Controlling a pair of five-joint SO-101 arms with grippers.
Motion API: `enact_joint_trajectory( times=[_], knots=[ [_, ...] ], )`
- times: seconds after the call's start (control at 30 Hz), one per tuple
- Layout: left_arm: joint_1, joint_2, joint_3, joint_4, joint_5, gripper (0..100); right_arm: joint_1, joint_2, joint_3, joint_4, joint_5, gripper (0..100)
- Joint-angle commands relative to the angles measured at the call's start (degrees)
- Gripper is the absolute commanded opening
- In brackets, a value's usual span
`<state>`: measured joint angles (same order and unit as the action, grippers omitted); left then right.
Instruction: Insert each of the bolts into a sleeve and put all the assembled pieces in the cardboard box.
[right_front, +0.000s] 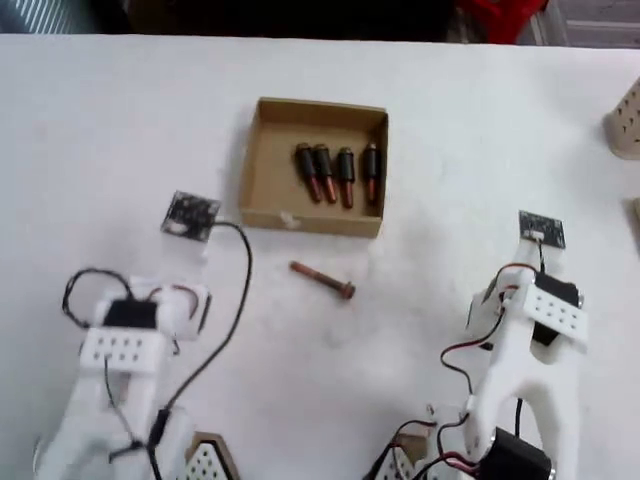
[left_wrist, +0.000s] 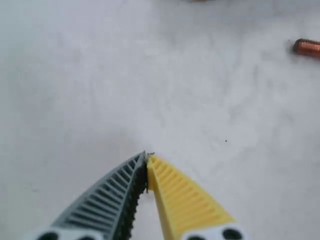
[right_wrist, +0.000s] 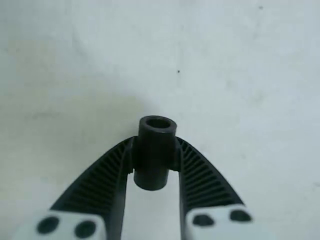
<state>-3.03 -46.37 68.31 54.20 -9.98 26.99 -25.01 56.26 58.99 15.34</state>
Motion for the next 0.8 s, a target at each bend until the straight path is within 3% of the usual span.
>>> enact_joint_trajectory(
  times=[0.0, 0.1, 0.27, 0.5, 0.6, 0.77],
  knots=[
    [4.0, 19.6, -14.5, 0.3, -11.7, 2, 2.6, -1.8, 1.1, -3.5, 1.3, 1.7],
    [5.5, 26.9, -20.7, 0.3, -21.6, 2, 3.5, -1.8, 1.8, -4.9, 1.3, 1.7],
    [10.1, 29.8, -26.1, 3.7, -23.2, 2, 3.1, -1.8, 2.0, -5.1, 1.3, 1.7],
    [25.1, 29.9, -33.4, 11.3, -32.4, 3, 3.1, -1.7, 2.2, -6.5, 1.3, 1.7],
    [28.9, 29.9, -35.4, 12.5, -39.6, 8, 3.1, -1.7, 2.3, -6.5, 1.3, 1.7],
    [29.7, 30.3, -38.9, 12.8, -45.6, 18, 3.1, -1.7, 3.3, -7.0, 4.8, 1.7]
  ],
)
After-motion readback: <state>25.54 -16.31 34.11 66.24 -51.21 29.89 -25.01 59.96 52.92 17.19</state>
